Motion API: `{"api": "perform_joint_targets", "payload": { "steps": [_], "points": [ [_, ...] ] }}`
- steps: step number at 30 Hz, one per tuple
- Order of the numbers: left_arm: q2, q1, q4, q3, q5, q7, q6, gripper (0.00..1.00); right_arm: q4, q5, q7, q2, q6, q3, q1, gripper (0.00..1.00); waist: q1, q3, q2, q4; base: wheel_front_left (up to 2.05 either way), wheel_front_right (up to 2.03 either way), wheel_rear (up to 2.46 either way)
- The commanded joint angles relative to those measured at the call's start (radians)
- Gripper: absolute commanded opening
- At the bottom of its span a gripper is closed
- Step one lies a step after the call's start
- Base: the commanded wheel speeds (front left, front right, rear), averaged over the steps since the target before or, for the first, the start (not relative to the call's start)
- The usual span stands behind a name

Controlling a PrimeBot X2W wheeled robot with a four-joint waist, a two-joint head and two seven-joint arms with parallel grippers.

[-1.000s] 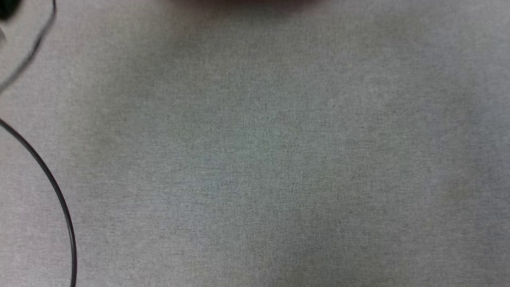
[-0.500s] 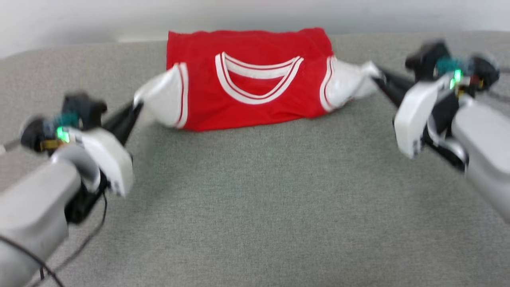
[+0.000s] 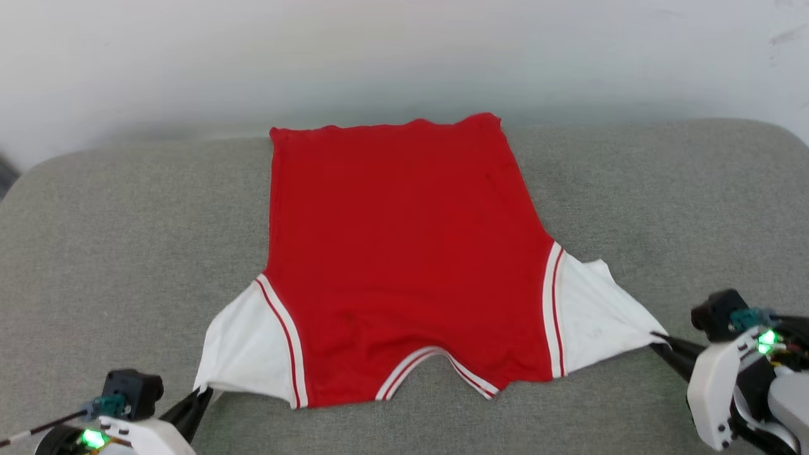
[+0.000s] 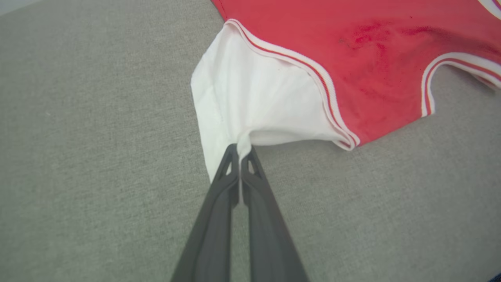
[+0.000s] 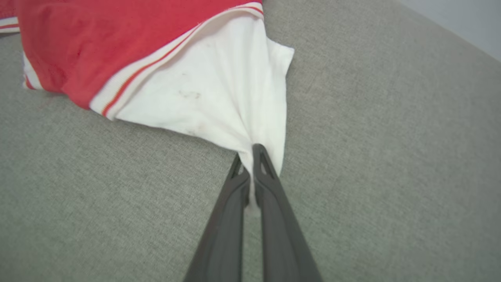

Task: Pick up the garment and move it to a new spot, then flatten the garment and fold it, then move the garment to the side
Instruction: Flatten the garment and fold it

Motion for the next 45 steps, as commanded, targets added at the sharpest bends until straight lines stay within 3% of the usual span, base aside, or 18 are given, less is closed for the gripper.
{"api": "perform_joint_targets", "payload": {
  "steps": [1, 13, 18, 19, 20, 25, 29, 35, 40, 45],
  "points": [
    [0.008, 0.042, -0.011, 0.010, -0.006, -0.002, 0.016, 0.00, -0.010, 0.013, -0.005, -0.016, -0.001, -0.008, 0.047, 0.00, 0.0002, -0.027, 0.0000, 0.003, 0.00, 0.00, 0.00],
    [0.060, 0.309, -0.158, 0.104, -0.018, -0.002, 0.114, 0.00, -0.204, 0.027, 0.050, -0.146, -0.001, -0.096, 0.386, 0.00, 0.0002, -0.077, 0.0000, 0.005, 0.00, 0.00, 0.00],
    [0.047, 0.350, -0.195, 0.153, 0.005, -0.002, 0.132, 0.00, -0.254, 0.007, 0.096, -0.137, -0.001, -0.186, 0.444, 0.00, 0.0002, -0.062, 0.0000, 0.006, 0.00, 0.00, 0.00],
    [0.042, 0.351, -0.202, 0.164, 0.013, -0.002, 0.134, 0.00, -0.259, 0.008, 0.113, -0.132, -0.001, -0.209, 0.450, 0.47, 0.0002, -0.057, 0.0000, 0.008, 0.00, 0.00, 0.00],
    [0.038, 0.349, -0.209, 0.173, 0.021, -0.002, 0.136, 0.00, -0.269, 0.000, 0.130, -0.130, -0.001, -0.233, 0.451, 1.00, 0.0002, -0.052, 0.0000, 0.010, 0.00, 0.00, 0.00],
    [0.027, 0.345, -0.243, 0.227, 0.068, -0.002, 0.153, 0.00, -0.338, -0.068, 0.170, -0.163, -0.001, -0.395, 0.387, 1.00, 0.0002, -0.016, 0.0000, 0.022, 0.00, 0.00, 0.00],
    [0.017, 0.333, -0.280, 0.267, 0.113, -0.003, 0.170, 0.00, -0.429, -0.132, 0.197, -0.192, -0.001, -0.585, 0.299, 1.00, 0.0002, 0.035, 0.0000, 0.038, 0.00, 0.00, 0.00],
    [-0.005, 0.289, -0.323, 0.304, 0.184, -0.003, 0.171, 0.00, -0.527, -0.218, 0.314, -0.143, -0.001, -0.832, 0.092, 1.00, 0.0002, 0.157, 0.0000, 0.081, 0.00, 0.00, 0.00],
    [-0.031, 0.225, -0.349, 0.320, 0.237, -0.003, 0.162, 0.00, -0.507, -0.233, 0.530, -0.100, -0.001, -0.838, -0.148, 1.00, 0.0002, 0.270, 0.0000, 0.130, 0.00, 0.00, 0.00],
    [-0.062, 0.179, -0.373, 0.337, 0.274, -0.003, 0.152, 0.00, -0.427, -0.202, 0.807, -0.061, -0.001, -0.753, -0.358, 1.00, 0.0002, 0.355, 0.0000, 0.174, 0.00, 0.00, 0.00]
  ]
}}
